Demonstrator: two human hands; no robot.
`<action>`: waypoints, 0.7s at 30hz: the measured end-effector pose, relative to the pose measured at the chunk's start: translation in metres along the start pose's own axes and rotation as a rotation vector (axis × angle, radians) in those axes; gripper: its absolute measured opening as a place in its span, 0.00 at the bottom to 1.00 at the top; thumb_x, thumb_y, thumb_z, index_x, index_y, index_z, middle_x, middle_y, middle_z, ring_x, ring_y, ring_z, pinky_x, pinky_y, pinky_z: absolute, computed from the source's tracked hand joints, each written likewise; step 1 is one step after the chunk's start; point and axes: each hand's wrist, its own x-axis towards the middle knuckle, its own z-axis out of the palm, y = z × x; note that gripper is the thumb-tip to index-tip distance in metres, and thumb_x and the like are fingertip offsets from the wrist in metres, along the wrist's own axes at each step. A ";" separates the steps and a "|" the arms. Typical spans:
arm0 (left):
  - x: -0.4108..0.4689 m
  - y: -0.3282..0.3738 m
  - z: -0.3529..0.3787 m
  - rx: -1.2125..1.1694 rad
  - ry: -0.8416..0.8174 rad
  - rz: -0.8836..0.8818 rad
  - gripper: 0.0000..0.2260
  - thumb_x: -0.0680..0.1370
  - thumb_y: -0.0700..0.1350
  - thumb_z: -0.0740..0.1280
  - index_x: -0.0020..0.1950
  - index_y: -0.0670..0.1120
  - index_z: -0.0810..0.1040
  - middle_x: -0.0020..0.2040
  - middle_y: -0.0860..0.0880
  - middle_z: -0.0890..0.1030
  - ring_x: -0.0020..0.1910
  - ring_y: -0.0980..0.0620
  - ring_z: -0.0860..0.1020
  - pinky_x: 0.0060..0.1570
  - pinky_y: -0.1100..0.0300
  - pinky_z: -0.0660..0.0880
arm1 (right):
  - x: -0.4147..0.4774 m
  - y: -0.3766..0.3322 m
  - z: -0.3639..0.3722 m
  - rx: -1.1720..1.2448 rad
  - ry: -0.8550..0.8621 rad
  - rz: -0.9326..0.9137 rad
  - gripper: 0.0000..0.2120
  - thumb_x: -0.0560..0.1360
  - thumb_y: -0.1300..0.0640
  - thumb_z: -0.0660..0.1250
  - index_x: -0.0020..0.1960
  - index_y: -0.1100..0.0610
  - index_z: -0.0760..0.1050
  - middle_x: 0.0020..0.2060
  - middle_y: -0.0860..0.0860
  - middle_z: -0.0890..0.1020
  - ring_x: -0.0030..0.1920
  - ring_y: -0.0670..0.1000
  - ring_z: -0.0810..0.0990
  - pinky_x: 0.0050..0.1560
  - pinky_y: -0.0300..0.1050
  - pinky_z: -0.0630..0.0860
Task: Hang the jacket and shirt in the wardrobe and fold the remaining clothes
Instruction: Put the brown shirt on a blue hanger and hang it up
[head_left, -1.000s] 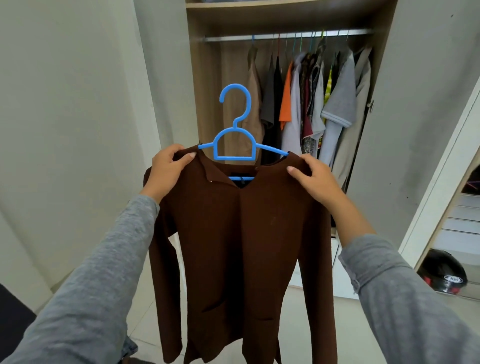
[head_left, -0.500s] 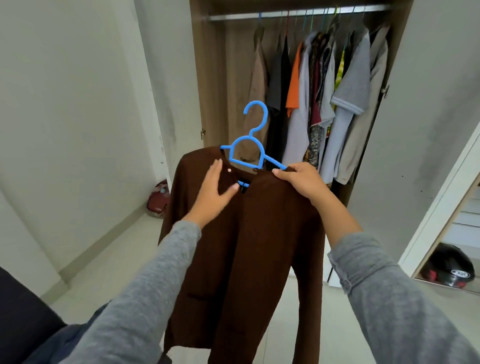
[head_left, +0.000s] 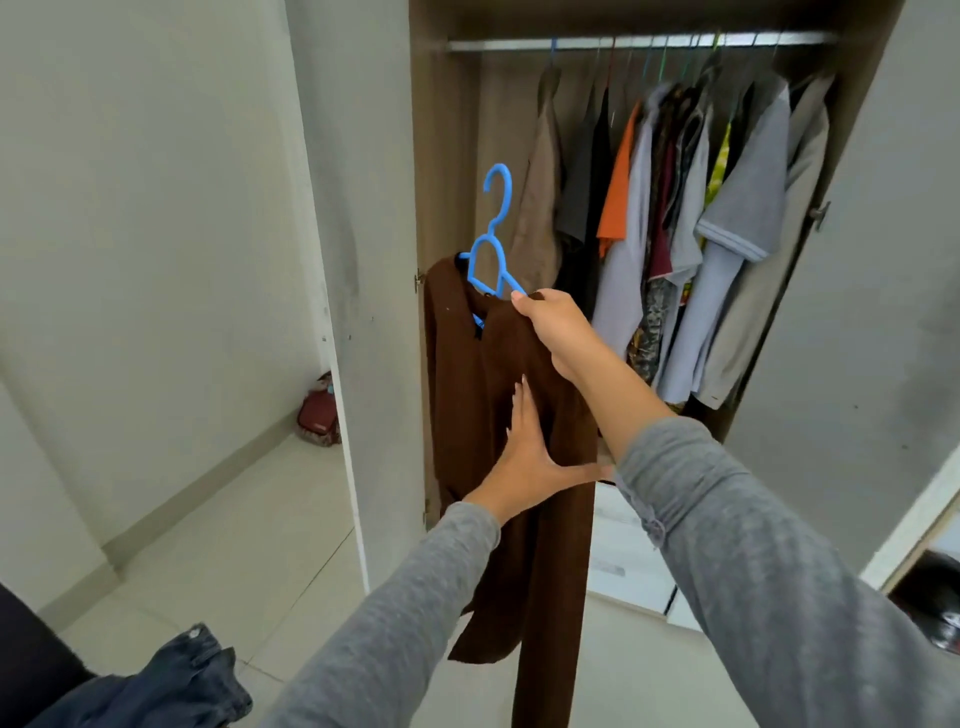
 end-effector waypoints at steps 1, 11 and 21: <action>0.011 -0.004 -0.006 -0.003 0.045 0.002 0.60 0.64 0.64 0.74 0.73 0.53 0.28 0.76 0.54 0.35 0.76 0.56 0.37 0.75 0.46 0.44 | 0.011 -0.003 0.004 0.028 0.000 0.005 0.11 0.79 0.52 0.61 0.42 0.58 0.71 0.39 0.55 0.76 0.41 0.53 0.73 0.43 0.46 0.70; 0.164 -0.054 -0.081 -0.038 0.169 -0.051 0.50 0.71 0.56 0.73 0.77 0.49 0.38 0.78 0.50 0.40 0.76 0.56 0.40 0.67 0.64 0.46 | 0.150 -0.032 0.023 0.030 0.032 -0.069 0.09 0.80 0.52 0.60 0.44 0.55 0.73 0.44 0.55 0.78 0.45 0.52 0.76 0.47 0.46 0.73; 0.381 -0.114 -0.153 -0.026 0.149 0.026 0.49 0.58 0.68 0.75 0.74 0.62 0.55 0.75 0.55 0.61 0.73 0.55 0.61 0.70 0.48 0.65 | 0.341 -0.056 0.047 0.123 0.161 -0.077 0.10 0.79 0.54 0.60 0.43 0.59 0.72 0.41 0.55 0.77 0.41 0.53 0.75 0.43 0.47 0.73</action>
